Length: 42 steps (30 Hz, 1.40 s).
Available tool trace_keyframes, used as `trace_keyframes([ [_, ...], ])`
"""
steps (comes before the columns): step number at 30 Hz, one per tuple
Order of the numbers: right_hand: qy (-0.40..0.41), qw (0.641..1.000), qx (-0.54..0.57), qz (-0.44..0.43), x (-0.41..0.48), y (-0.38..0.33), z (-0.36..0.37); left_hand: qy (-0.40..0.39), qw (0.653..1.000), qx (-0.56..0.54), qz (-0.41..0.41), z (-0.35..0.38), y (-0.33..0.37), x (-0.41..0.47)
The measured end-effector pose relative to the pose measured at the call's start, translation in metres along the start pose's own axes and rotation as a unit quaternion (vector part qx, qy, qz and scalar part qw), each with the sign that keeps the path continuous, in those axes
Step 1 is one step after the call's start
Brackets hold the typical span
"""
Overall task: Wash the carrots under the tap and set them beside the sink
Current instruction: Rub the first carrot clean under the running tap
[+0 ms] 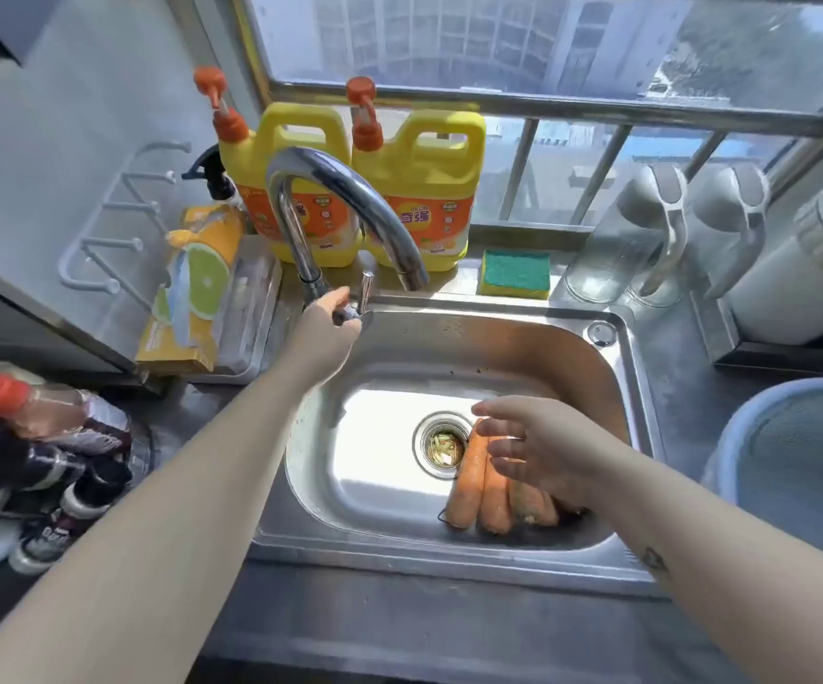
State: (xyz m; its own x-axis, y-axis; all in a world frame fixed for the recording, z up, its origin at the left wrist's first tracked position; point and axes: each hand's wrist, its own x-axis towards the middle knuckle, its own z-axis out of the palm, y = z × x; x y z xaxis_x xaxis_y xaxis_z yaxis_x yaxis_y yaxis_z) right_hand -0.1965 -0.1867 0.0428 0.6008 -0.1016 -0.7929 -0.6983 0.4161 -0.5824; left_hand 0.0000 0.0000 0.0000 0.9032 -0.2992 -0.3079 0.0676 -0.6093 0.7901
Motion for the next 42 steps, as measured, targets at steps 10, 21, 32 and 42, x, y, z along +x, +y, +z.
trace_keyframes([
  [10,0.020,1.000,0.015,0.004,0.003,-0.001,0.016,-0.098,0.994,0.046,0.028,0.012,-0.001,0.009],
  [21,0.055,0.998,-0.015,0.010,0.015,0.013,-0.004,-0.096,0.989,0.111,-0.025,0.032,0.001,-0.023],
  [32,0.168,0.829,-0.529,0.066,0.087,0.074,-0.080,-0.248,0.957,0.089,-0.118,0.076,-0.028,-0.109],
  [42,0.187,0.772,-0.601,0.085,0.130,0.113,-0.078,-0.203,0.963,0.072,-0.164,0.080,-0.036,-0.129],
])
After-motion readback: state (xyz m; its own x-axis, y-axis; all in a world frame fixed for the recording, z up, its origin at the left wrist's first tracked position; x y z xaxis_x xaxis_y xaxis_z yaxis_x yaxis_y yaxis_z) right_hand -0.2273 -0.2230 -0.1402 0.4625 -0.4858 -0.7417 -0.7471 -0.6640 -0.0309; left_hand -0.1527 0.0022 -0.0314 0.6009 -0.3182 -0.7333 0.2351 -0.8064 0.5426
